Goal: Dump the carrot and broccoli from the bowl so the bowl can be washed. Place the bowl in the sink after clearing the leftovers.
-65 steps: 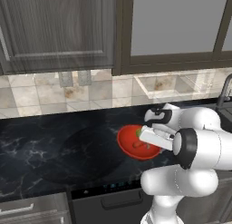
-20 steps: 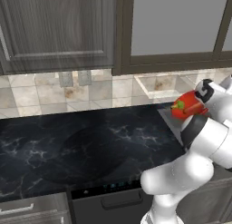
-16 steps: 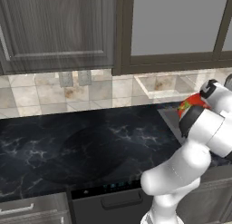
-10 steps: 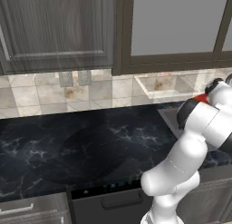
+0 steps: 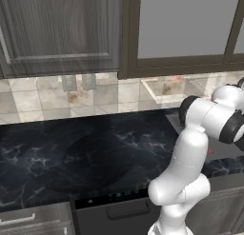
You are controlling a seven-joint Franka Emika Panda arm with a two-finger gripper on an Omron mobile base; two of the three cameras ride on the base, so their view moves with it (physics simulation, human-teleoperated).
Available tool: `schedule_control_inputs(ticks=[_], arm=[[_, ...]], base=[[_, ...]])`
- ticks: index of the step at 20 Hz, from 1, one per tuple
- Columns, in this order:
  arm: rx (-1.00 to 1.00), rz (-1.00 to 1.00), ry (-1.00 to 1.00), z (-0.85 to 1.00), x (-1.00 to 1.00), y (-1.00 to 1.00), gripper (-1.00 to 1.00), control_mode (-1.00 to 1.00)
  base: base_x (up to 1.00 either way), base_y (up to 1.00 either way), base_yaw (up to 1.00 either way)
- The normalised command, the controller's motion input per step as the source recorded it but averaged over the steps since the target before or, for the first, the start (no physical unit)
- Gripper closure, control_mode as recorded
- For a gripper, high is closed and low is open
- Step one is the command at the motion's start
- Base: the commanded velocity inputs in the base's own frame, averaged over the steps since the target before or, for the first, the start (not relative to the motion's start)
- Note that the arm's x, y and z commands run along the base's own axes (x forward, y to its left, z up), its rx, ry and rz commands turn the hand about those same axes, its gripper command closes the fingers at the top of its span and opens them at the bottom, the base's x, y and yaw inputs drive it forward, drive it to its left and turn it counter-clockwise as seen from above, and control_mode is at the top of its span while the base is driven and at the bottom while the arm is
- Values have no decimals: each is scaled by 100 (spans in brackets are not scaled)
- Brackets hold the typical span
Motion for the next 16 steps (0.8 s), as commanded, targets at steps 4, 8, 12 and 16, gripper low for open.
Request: schedule_control_inputs(ticks=[4, 8, 12, 16], arm=[[-4, 0, 3, -41, 28, 0, 100, -100], [-9, 0, 1, -51, 32, 0, 100, -100], [-12, 0, 0, -44, 26, 0, 100, -100], [-15, 0, 0, -25, 24, 0, 100, -100]], base=[[0, 0, 0], [0, 0, 0], [0, 0, 0], [0, 0, 0]])
